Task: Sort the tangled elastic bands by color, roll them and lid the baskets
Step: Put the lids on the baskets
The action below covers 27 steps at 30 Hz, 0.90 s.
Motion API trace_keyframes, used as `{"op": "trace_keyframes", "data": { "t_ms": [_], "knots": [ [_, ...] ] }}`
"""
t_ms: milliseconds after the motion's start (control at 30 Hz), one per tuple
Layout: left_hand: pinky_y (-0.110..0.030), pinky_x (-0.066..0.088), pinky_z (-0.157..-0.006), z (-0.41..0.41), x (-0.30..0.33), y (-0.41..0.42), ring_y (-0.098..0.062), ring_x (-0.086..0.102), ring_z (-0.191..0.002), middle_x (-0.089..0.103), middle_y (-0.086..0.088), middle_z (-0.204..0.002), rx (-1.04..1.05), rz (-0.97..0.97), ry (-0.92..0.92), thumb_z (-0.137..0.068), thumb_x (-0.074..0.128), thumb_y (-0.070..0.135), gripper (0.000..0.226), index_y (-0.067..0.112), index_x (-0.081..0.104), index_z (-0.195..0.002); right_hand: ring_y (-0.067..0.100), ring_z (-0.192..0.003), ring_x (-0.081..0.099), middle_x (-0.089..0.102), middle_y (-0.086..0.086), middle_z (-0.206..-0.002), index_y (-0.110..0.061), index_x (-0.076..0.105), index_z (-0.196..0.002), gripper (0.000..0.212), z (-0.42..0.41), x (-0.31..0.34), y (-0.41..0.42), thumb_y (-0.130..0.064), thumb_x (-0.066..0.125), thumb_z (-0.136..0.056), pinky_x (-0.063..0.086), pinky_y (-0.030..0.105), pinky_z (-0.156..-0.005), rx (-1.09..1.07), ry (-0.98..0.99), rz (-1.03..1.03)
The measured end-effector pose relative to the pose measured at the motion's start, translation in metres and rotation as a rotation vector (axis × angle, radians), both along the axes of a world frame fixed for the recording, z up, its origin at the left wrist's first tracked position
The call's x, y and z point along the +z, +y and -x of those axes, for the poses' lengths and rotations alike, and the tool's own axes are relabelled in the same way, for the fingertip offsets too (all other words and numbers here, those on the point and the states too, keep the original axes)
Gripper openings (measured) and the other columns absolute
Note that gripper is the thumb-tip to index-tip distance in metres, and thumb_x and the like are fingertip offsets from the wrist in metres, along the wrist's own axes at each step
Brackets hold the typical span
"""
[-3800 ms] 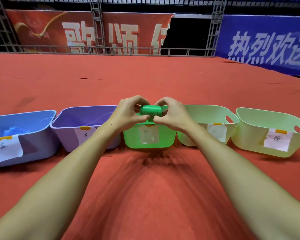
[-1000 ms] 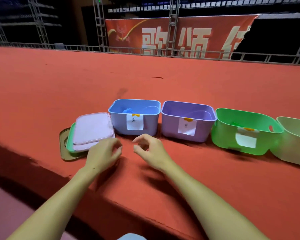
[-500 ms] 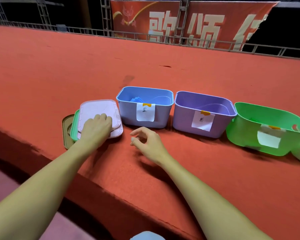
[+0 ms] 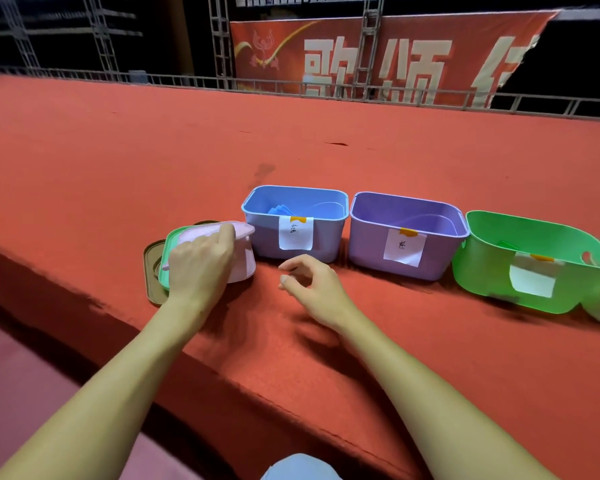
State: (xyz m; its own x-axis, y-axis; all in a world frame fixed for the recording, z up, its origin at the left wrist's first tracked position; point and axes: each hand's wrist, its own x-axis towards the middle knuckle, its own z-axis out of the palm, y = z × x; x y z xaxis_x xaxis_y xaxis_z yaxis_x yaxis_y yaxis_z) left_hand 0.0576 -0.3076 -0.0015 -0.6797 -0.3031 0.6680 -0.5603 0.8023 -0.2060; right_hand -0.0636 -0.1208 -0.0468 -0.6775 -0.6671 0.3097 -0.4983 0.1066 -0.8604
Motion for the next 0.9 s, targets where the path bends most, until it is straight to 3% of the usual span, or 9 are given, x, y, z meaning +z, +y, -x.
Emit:
{"op": "trace_keyframes", "data": {
  "t_ms": [67, 167, 300, 400, 467, 600, 767, 833, 900],
  "knots": [
    [-0.023, 0.015, -0.047, -0.012, 0.02, 0.014, -0.023, 0.025, -0.04, 0.039, 0.001, -0.045, 0.084, 0.06, 0.083, -0.082, 0.078, 0.009, 0.031, 0.02, 0.049, -0.075, 0.009, -0.099, 0.074, 0.078, -0.011, -0.103, -0.028, 0.071, -0.11, 0.018, 0.0, 0.005, 0.003, -0.03, 0.071, -0.092, 0.058, 0.038, -0.096, -0.002, 0.018, 0.005],
    [-0.025, 0.02, -0.047, -0.027, 0.048, 0.031, -0.027, 0.042, -0.036, 0.043, -0.001, -0.048, 0.164, 0.11, 0.311, -0.094, 0.074, 0.018, 0.026, 0.022, 0.052, -0.082, 0.003, -0.102, 0.07, 0.077, -0.01, -0.107, -0.024, 0.069, -0.119, 0.022, 0.0, 0.015, 0.006, -0.025, 0.072, -0.097, 0.052, 0.025, -0.095, -0.014, 0.051, 0.016],
    [-0.032, 0.025, -0.052, -0.028, 0.086, 0.059, -0.041, 0.061, -0.053, 0.064, -0.008, -0.063, -0.107, -0.012, 0.581, -0.102, 0.062, 0.026, 0.007, 0.02, 0.064, -0.101, 0.007, -0.115, 0.066, 0.063, -0.006, -0.136, -0.021, 0.054, -0.138, 0.04, 0.008, 0.031, 0.01, -0.027, 0.069, -0.101, 0.048, 0.013, -0.092, -0.05, 0.076, 0.072],
    [-0.042, 0.041, -0.059, -0.014, 0.109, 0.075, -0.046, 0.07, -0.078, 0.078, -0.003, -0.09, -0.257, -0.23, 0.662, -0.102, 0.062, 0.033, 0.018, 0.021, 0.065, -0.116, 0.014, -0.133, 0.057, 0.053, -0.006, -0.151, -0.03, 0.038, -0.154, 0.056, 0.023, 0.042, 0.012, -0.034, 0.064, -0.104, 0.048, 0.023, -0.103, -0.088, 0.069, 0.087],
    [-0.048, 0.053, -0.071, 0.002, 0.117, 0.077, -0.04, 0.073, -0.09, 0.079, 0.004, -0.099, -0.394, -0.413, 0.74, -0.1, 0.065, 0.034, 0.022, 0.021, 0.065, -0.119, 0.012, -0.139, 0.052, 0.048, -0.006, -0.159, -0.035, 0.028, -0.161, 0.066, 0.034, 0.046, 0.014, -0.039, 0.062, -0.105, 0.041, 0.029, -0.11, -0.135, 0.069, 0.067],
    [-0.041, 0.059, -0.081, 0.047, 0.124, 0.047, -0.016, 0.073, -0.088, 0.073, 0.009, -0.097, -0.569, -0.716, 0.868, -0.093, 0.071, 0.03, 0.024, 0.017, 0.068, -0.112, 0.012, -0.141, 0.051, 0.047, -0.007, -0.16, -0.035, 0.023, -0.163, 0.072, 0.064, 0.049, 0.019, -0.037, 0.063, -0.103, 0.042, 0.039, -0.118, -0.228, 0.028, 0.115],
    [-0.042, 0.058, -0.095, 0.116, 0.108, -0.022, -0.02, 0.071, -0.099, 0.074, 0.002, -0.109, -0.39, -0.92, 0.823, -0.086, 0.074, 0.033, 0.038, 0.012, 0.072, -0.117, 0.02, -0.123, 0.062, 0.064, -0.001, -0.14, -0.021, 0.05, -0.149, 0.055, 0.108, 0.064, 0.019, -0.016, 0.063, -0.096, 0.049, 0.048, -0.106, -0.461, 0.121, 0.203],
    [-0.044, 0.057, -0.099, 0.142, 0.098, -0.044, -0.029, 0.073, -0.106, 0.077, -0.007, -0.112, -0.301, -0.999, 0.697, -0.084, 0.071, 0.023, 0.038, 0.008, 0.074, -0.118, 0.024, -0.12, 0.063, 0.069, 0.002, -0.133, -0.02, 0.054, -0.148, 0.053, 0.124, 0.076, 0.013, -0.015, 0.064, -0.096, 0.049, 0.045, -0.105, -0.51, 0.109, 0.16],
    [-0.045, 0.06, -0.093, 0.162, 0.084, -0.059, -0.033, 0.072, -0.098, 0.078, -0.013, -0.1, -0.249, -1.054, 0.573, -0.083, 0.064, 0.009, 0.029, 0.009, 0.079, -0.108, 0.03, -0.122, 0.062, 0.07, 0.008, -0.133, -0.016, 0.055, -0.147, 0.053, 0.141, 0.082, 0.001, -0.02, 0.062, -0.095, 0.048, 0.043, -0.102, -0.53, 0.124, 0.044]
  ]
}}
